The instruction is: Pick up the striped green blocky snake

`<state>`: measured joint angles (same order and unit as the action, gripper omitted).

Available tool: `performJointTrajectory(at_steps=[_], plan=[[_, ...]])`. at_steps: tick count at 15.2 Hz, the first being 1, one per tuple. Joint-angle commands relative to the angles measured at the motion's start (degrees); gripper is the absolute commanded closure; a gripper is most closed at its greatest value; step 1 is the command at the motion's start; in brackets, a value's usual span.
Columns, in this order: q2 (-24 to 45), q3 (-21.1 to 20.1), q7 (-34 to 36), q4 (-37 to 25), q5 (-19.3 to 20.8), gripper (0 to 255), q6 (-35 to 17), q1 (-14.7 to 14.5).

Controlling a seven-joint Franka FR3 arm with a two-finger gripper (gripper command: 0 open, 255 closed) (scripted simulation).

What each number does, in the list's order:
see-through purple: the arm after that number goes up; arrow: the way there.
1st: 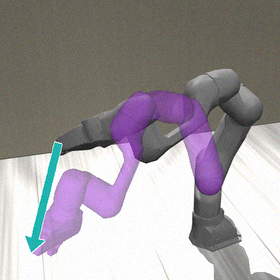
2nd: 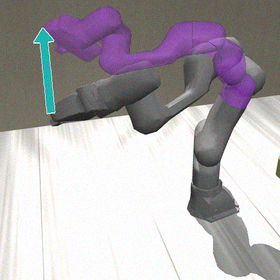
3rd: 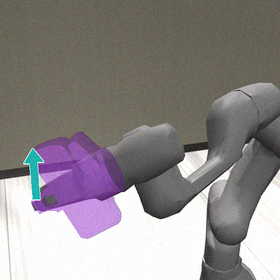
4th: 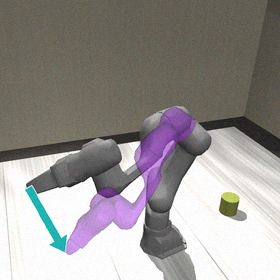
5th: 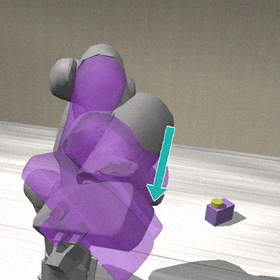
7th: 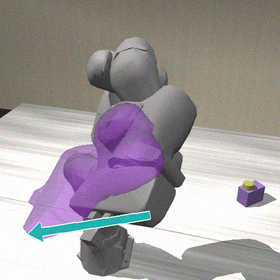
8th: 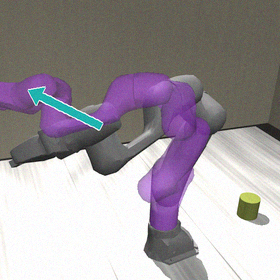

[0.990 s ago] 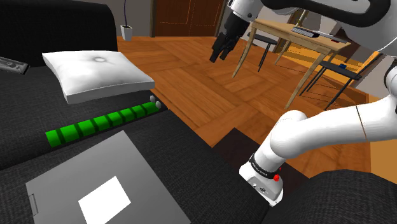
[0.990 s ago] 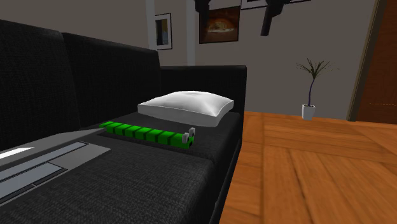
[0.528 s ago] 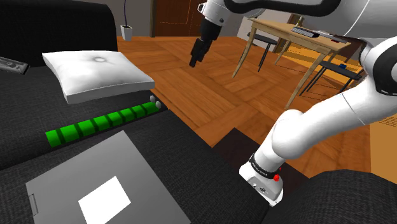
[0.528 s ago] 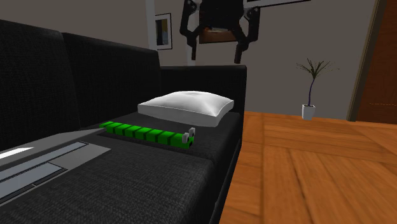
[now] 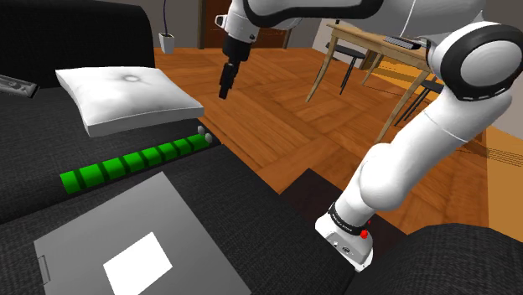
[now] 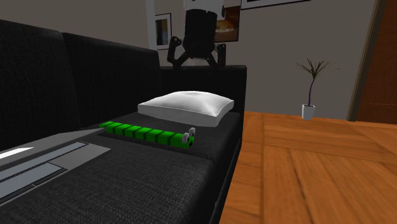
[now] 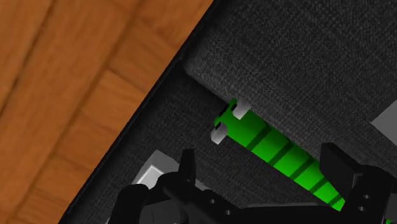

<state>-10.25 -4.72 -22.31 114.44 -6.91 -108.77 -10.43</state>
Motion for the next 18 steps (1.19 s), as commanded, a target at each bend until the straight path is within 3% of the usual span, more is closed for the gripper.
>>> performJointTrajectory(at_steps=[1, 18], plan=[[4.0, -0.8, -2.4, -2.6, 0.3, 0, -0.5, -1.0], [36.2, -8.4, -17.7, -29.4, 8.2, 0, 1.8, -10.4]])
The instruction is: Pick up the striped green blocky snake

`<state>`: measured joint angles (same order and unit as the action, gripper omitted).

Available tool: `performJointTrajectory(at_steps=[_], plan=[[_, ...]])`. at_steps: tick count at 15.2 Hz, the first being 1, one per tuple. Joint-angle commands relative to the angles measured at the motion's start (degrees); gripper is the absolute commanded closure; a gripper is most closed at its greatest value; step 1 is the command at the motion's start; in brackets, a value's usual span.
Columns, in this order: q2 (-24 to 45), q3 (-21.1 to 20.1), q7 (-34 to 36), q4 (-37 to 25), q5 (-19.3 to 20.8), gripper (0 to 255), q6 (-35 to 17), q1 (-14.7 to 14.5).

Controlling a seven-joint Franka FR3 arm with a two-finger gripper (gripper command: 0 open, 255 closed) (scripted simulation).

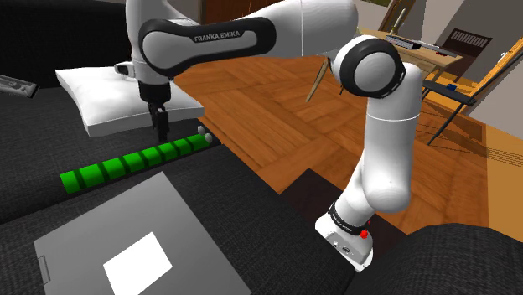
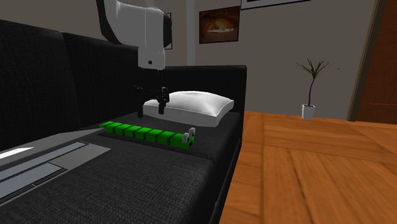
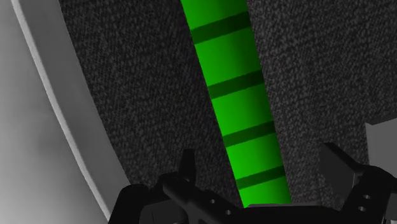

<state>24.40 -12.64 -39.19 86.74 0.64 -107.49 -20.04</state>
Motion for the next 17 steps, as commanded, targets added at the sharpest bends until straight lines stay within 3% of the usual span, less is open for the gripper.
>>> performJointTrajectory(at_steps=[1, 3, 12, 13, 17], plan=[[3.3, -0.8, -1.6, -3.3, 1.3, 0, 1.0, -1.5], [6.6, -1.5, -3.2, -6.4, 2.5, 0, 1.7, -3.0], [8.3, -1.2, -3.2, -3.1, 2.8, 0, -3.2, -3.0], [8.2, -1.3, -3.2, -3.0, 2.8, 255, -3.2, -3.0], [8.2, -1.3, -3.2, -3.1, 2.8, 255, -3.2, -3.0]])
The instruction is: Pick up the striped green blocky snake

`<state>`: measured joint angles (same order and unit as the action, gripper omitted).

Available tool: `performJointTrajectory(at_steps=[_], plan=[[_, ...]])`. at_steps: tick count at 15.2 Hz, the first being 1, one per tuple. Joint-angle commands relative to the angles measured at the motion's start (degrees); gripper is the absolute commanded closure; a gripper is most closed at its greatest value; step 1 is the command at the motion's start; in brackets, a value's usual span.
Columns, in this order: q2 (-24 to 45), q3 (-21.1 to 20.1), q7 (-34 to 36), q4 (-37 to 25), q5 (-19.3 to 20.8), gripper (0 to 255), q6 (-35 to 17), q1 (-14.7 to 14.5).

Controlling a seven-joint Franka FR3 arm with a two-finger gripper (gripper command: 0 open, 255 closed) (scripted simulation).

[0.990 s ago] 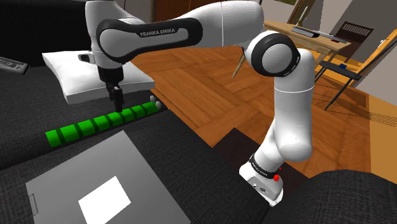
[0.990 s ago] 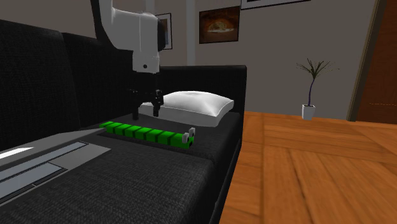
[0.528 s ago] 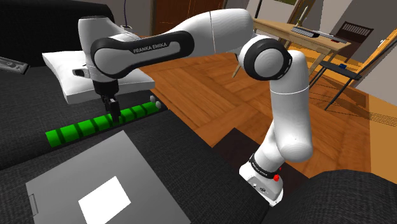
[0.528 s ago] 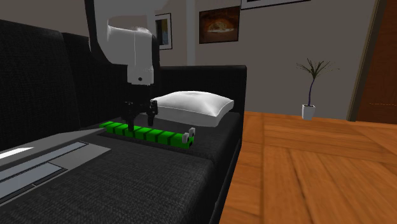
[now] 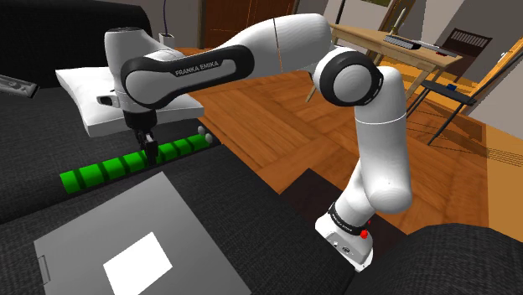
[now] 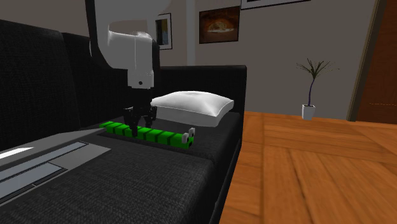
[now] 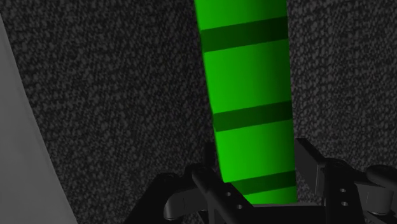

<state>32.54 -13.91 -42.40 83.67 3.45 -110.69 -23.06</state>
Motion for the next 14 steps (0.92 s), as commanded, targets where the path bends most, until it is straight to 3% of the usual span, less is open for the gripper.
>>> performJointTrajectory(at_steps=[1, 5, 14], plan=[[0.1, 0.0, 0.0, 0.0, 0.0, 255, 0.0, 0.0], [0.1, 0.0, 0.0, 0.0, 0.0, 255, 0.0, 0.0], [-1.8, -0.3, 0.0, -4.1, -0.4, 255, 5.9, 0.0]])
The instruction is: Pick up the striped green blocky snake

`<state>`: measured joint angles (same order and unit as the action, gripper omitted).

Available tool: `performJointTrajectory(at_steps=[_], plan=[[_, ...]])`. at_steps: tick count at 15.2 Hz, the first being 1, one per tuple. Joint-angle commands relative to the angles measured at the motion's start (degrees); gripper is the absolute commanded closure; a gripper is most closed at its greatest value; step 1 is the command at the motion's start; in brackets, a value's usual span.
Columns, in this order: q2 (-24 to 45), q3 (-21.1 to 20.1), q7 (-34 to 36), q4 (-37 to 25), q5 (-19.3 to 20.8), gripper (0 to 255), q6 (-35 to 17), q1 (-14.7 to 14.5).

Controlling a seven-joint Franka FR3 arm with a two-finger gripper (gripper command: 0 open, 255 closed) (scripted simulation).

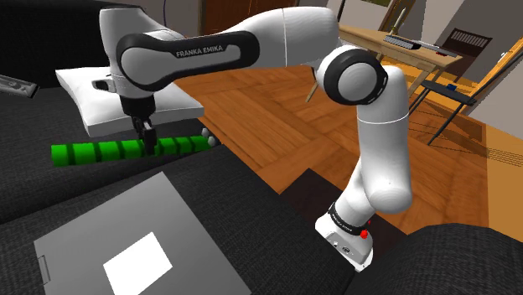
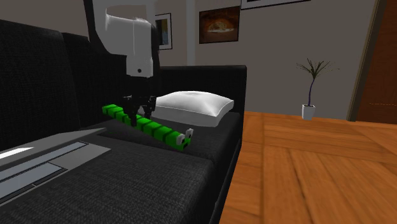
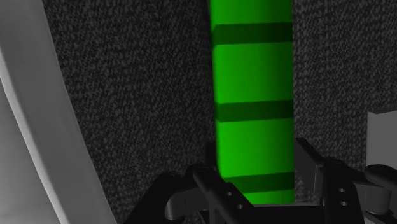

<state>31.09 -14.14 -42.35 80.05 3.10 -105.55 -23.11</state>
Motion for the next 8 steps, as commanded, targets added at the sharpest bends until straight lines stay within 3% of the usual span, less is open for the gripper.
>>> performJointTrajectory(at_steps=[1, 8], plan=[[-0.5, -0.1, 0.0, -1.0, -0.1, 255, 1.4, 0.0], [-1.0, -0.2, 0.0, -4.1, -0.2, 255, 5.1, -0.1]])
